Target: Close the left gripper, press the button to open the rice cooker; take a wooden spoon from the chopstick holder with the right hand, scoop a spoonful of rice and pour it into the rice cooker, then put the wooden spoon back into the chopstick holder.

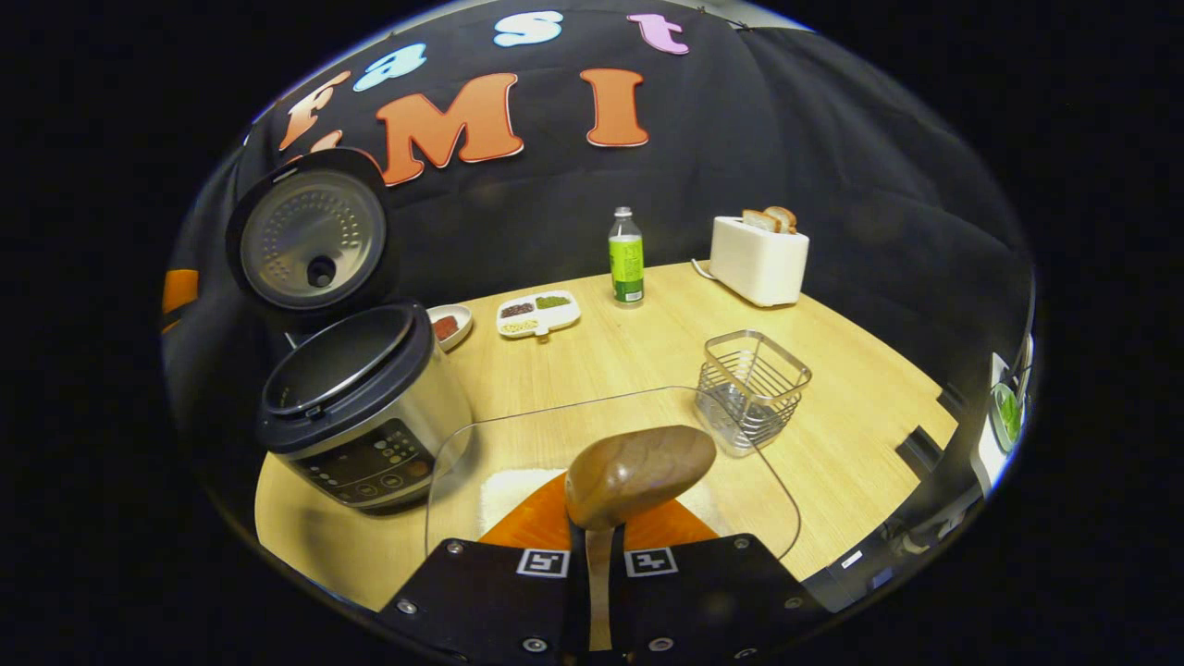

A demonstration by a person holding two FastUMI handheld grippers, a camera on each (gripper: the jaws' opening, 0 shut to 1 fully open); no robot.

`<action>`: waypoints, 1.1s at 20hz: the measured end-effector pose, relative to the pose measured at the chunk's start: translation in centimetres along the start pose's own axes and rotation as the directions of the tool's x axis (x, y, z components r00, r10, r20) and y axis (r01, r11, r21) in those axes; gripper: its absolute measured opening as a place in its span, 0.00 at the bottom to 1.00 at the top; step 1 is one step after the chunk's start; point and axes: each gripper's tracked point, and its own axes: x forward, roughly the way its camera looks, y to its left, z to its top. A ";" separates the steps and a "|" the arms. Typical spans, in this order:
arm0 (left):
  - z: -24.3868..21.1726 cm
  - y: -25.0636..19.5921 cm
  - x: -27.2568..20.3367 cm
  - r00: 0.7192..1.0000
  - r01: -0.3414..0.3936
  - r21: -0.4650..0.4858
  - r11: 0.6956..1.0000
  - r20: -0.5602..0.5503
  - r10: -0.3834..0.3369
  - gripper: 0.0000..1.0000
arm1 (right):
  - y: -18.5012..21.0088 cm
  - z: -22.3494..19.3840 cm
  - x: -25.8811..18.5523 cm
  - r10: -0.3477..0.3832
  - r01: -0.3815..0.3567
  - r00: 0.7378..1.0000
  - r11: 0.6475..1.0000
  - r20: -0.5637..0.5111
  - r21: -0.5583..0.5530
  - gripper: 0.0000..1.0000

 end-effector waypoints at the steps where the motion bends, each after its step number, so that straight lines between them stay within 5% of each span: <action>1: -0.1 0.2 0.0 1.000 -0.005 -0.004 1.000 0.000 0.005 0.99 | 0.7 -0.2 0.1 0.029 -0.028 0.999 0.999 -0.022 0.024 0.08; 9: 0.3 0.7 0.5 0.999 -0.035 -0.015 0.999 0.001 0.035 0.99 | 0.5 -0.1 1.5 0.126 -0.086 0.982 0.961 -0.143 0.263 0.07; 17: -0.1 1.1 1.2 0.999 -0.051 -0.031 0.998 -0.013 0.051 0.94 | 1.2 0.0 2.1 0.230 -0.159 0.954 0.932 -0.190 0.326 0.07; 22: 0.3 0.7 1.4 0.999 -0.051 -0.020 0.999 -0.006 0.050 0.99 | 3.2 -0.8 2.9 0.386 -0.226 0.892 0.830 -0.234 0.509 0.07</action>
